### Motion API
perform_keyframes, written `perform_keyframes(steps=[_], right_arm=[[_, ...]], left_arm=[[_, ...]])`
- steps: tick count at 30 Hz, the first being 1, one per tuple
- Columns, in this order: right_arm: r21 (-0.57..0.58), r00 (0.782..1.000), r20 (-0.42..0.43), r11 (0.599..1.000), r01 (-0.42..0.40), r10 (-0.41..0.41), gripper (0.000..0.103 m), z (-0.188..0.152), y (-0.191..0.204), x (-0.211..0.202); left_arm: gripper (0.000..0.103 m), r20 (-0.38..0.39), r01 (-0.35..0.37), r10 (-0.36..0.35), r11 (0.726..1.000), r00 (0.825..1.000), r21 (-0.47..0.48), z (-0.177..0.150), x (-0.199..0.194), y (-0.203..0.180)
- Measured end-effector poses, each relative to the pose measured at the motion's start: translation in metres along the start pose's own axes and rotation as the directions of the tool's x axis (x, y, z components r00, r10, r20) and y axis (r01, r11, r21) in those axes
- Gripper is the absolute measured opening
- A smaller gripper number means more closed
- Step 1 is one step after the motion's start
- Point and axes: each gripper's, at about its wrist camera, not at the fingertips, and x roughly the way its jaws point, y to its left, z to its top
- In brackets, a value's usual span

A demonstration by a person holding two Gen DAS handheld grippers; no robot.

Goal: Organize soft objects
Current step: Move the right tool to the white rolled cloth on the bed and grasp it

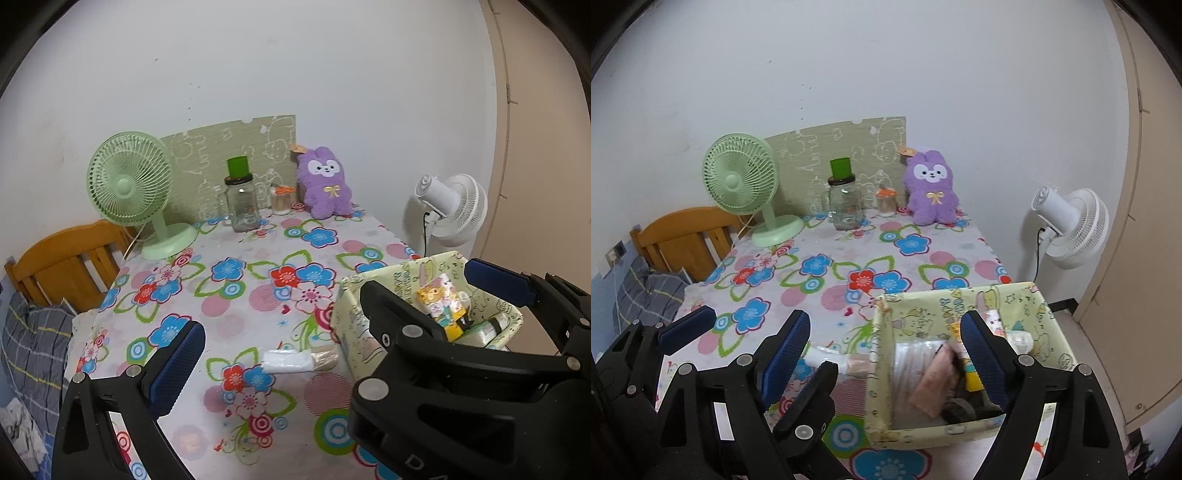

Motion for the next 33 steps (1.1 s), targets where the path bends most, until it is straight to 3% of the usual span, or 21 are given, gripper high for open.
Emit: perform_keyframes(steps=[14, 33], right_arm=[[-0.034, 0.998, -0.042, 0.998, -0.049, 0.048, 0.086, -0.01, 0.041, 0.026], [-0.095, 0.994, -0.093, 0.994, -0.063, 0.054, 0.086, -0.029, 0.08, 0.072]], left_arm=[[0.103, -0.034, -0.058, 0.057, 0.998, 0.998, -0.029, -0.02, 0.011, 0.04], [0.103, -0.142, -0.103, 0.093, 0.993, 0.985, -0.061, -0.048, 0.049, 0.084]])
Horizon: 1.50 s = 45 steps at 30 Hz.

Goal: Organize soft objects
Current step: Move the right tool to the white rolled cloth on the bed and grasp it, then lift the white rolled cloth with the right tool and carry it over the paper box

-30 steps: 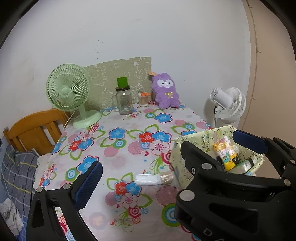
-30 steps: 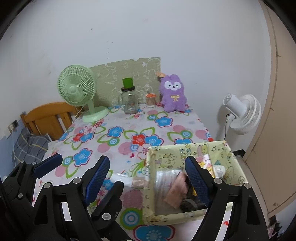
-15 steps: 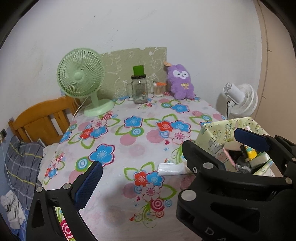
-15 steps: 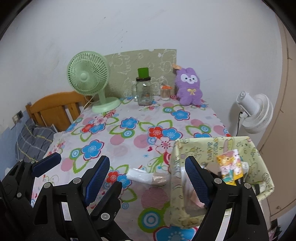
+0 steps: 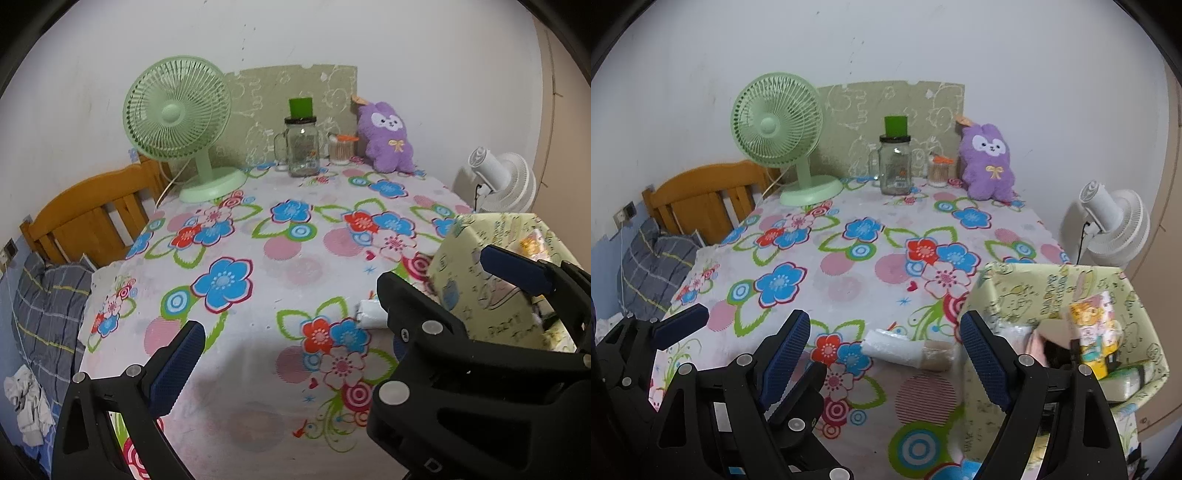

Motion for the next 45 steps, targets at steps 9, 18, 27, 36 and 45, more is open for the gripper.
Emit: perform_keyframes(steps=[9, 18, 27, 36, 45], right_arm=[[-0.045, 0.999, -0.04, 0.999, 0.017, -0.018, 0.082, -0.005, 0.012, 0.029], [-0.044, 0.993, -0.114, 0.999, 0.003, -0.008, 0.078, -0.011, 0.015, 0.06], [-0.003, 0.983, -0.18, 0.999, 0.034, -0.034, 0.074, -0.018, 0.004, 0.088], [0.004, 0.969, -0.242, 0.999, 0.054, -0.052, 0.066, -0.026, -0.002, 0.11], [0.012, 0.969, -0.238, 0.998, 0.062, -0.057, 0.057, -0.027, -0.004, 0.115]], left_arm=[[0.103, -0.057, -0.009, 0.009, 1.0, 0.998, 0.003, -0.007, 0.027, 0.011], [0.103, -0.11, -0.007, 0.009, 1.0, 0.994, 0.015, -0.014, 0.053, 0.016], [0.103, -0.147, -0.005, 0.01, 0.999, 0.989, 0.035, -0.014, 0.073, 0.012], [0.102, -0.193, 0.014, -0.004, 0.999, 0.981, 0.051, -0.02, 0.088, 0.003], [0.103, -0.192, 0.026, -0.017, 0.999, 0.981, 0.045, -0.019, 0.091, 0.002]])
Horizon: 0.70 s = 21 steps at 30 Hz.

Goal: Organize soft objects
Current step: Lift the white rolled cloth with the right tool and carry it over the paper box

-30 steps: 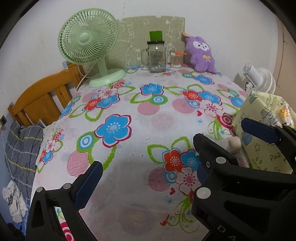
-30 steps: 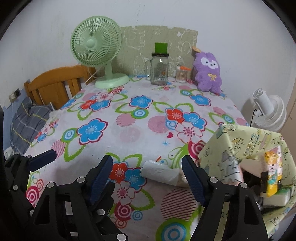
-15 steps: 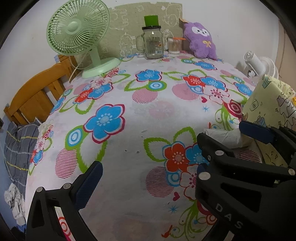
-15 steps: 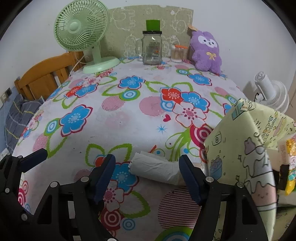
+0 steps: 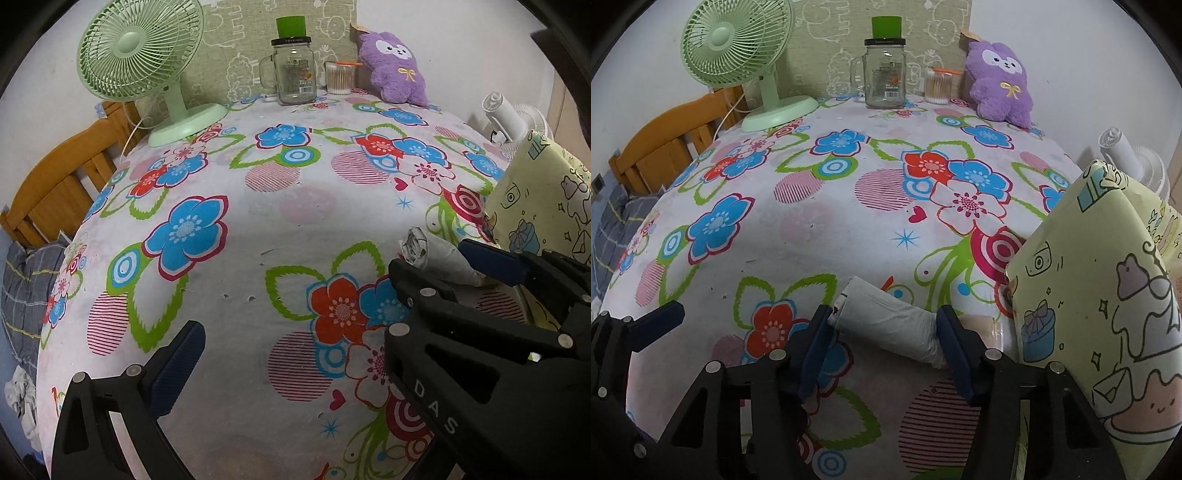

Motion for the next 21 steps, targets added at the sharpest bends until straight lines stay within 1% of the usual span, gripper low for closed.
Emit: perform_keyframes(steps=[6, 11, 21], right_arm=[[-0.005, 1.0, 0.0, 1.0, -0.005, 0.005, 0.05, 0.0, 0.0, -0.001], [-0.001, 0.998, -0.014, 0.998, -0.056, 0.056, 0.046, -0.001, 0.001, -0.005], [0.009, 0.996, -0.013, 0.996, -0.086, 0.087, 0.045, -0.005, 0.004, -0.016]], left_arm=[[0.103, 0.001, -0.007, 0.007, 1.0, 1.0, 0.002, 0.0, 0.0, -0.001], [0.102, -0.002, 0.007, -0.007, 1.0, 1.0, -0.013, 0.0, -0.003, 0.001], [0.102, 0.015, -0.006, 0.006, 1.0, 1.0, -0.017, -0.003, -0.015, 0.002]])
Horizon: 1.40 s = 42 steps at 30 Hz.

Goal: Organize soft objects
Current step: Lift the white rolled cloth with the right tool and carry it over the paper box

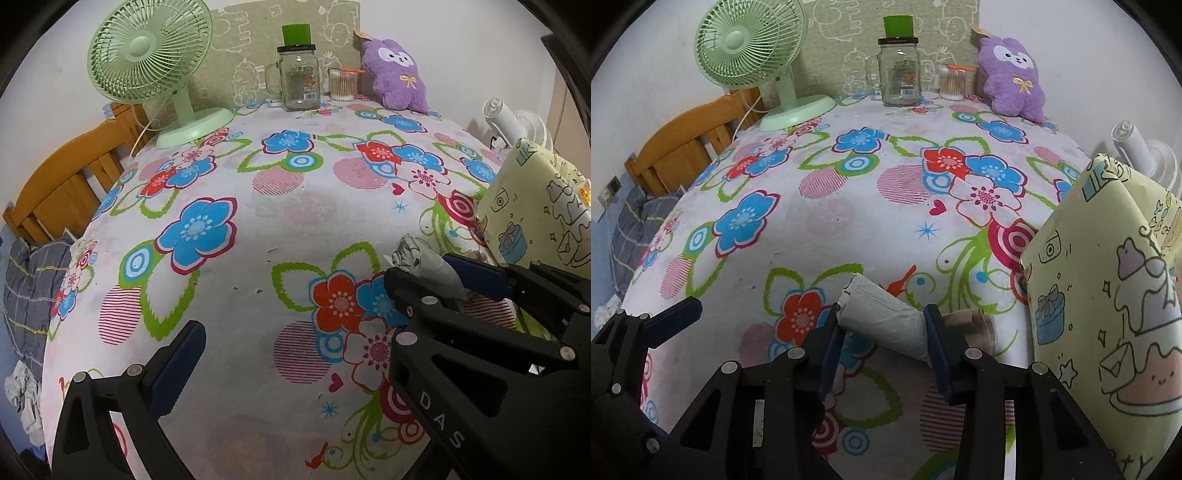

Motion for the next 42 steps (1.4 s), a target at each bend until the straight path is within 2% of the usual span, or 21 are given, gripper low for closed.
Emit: perform_keyframes(steps=[18, 30, 42], right_arm=[[-0.03, 0.996, 0.089, 0.999, 0.012, -0.009, 0.045, 0.003, 0.009, -0.044], [-0.044, 0.986, 0.166, 0.999, 0.03, -0.023, 0.045, 0.012, 0.008, -0.081], [-0.043, 0.974, 0.227, 0.999, 0.017, -0.007, 0.045, 0.018, 0.002, -0.12]], left_arm=[[0.102, 0.091, -0.006, 0.008, 1.0, 0.996, -0.02, 0.001, -0.041, 0.001], [0.102, 0.169, 0.012, -0.007, 1.0, 0.986, -0.029, 0.01, -0.073, -0.003], [0.102, 0.228, -0.008, 0.014, 1.0, 0.973, -0.025, 0.017, -0.109, -0.013]])
